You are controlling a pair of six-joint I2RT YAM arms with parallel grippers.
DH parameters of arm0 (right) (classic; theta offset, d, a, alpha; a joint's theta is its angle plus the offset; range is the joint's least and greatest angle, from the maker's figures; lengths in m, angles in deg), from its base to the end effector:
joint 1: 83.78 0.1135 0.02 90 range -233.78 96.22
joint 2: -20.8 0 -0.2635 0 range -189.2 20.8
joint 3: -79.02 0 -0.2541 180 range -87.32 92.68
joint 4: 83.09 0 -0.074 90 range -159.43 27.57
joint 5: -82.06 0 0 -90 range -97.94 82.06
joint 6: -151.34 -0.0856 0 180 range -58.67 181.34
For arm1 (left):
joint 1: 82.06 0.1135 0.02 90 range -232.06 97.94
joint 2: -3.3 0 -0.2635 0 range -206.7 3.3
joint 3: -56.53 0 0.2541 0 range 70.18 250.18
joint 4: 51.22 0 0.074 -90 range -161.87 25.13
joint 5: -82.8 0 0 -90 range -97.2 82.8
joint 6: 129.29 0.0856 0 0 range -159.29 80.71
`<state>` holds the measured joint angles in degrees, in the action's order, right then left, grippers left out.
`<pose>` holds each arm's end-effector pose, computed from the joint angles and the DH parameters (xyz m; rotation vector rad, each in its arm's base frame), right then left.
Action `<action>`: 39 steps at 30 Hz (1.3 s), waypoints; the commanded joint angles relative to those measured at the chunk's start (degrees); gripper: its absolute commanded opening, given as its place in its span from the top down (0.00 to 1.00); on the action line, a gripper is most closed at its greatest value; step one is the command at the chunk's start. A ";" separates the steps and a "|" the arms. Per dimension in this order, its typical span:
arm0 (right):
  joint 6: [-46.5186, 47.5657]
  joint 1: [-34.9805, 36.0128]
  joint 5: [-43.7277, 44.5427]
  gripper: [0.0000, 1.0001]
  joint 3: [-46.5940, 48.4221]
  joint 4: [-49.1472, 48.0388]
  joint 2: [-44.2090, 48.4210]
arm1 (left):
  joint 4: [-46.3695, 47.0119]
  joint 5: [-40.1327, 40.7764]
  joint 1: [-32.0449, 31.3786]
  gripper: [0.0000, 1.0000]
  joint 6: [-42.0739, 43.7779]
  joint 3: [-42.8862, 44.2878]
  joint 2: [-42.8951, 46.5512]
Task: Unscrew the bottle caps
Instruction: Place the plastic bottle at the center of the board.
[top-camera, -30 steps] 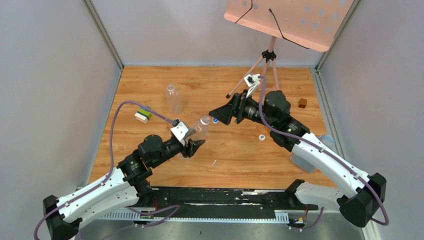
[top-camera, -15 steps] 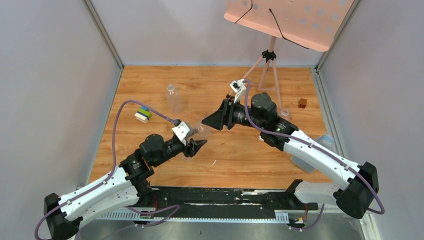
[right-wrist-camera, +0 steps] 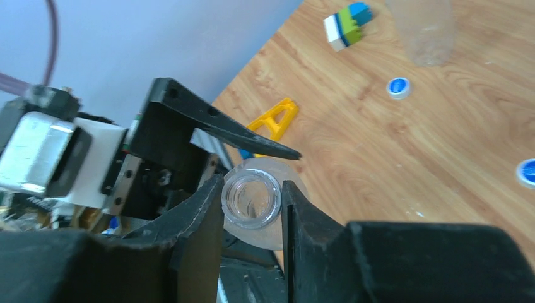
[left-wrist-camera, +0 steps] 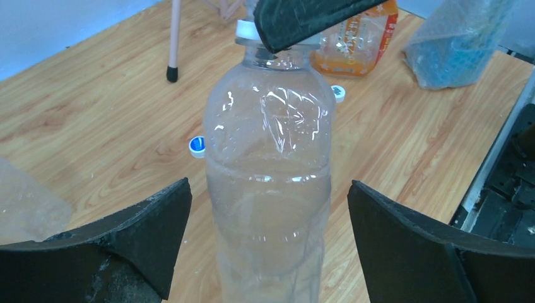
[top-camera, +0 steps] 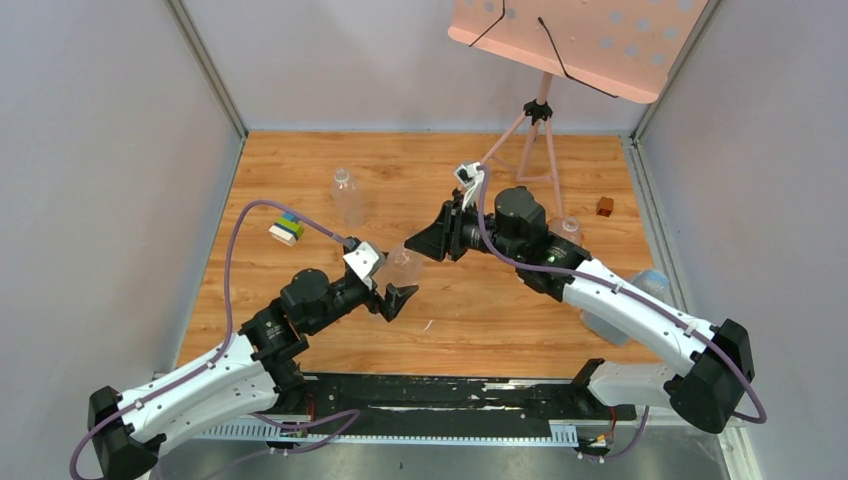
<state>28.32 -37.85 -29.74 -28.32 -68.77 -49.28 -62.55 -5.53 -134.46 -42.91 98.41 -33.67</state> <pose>0.2097 0.2623 0.3414 -0.5202 1.8940 1.2920 0.1369 -0.1737 0.2759 0.6951 1.5876 -0.7051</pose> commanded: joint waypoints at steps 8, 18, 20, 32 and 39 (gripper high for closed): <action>17.30 0.14 38.23 1.00 3.30 8.09 -1.01 | -4.06 14.59 -0.05 0.00 -5.75 0.64 -1.11; 20.43 0.13 47.45 0.96 4.53 7.60 -9.21 | -7.59 18.68 -0.05 0.00 -7.42 1.03 -0.44; 20.05 0.17 47.33 0.93 4.48 7.60 -9.96 | -8.11 18.87 -0.07 0.00 -7.50 1.04 -0.16; 17.99 0.05 44.76 0.59 2.85 7.89 -10.04 | -9.27 20.23 -0.04 0.00 -7.44 0.87 1.59; 17.90 -0.06 44.88 0.53 3.31 8.32 -10.17 | -9.16 20.07 0.01 0.00 -7.62 0.80 1.25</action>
<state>46.64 -37.74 14.95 -26.20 -59.83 -59.60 -72.82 13.86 -134.46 -49.44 98.39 -32.65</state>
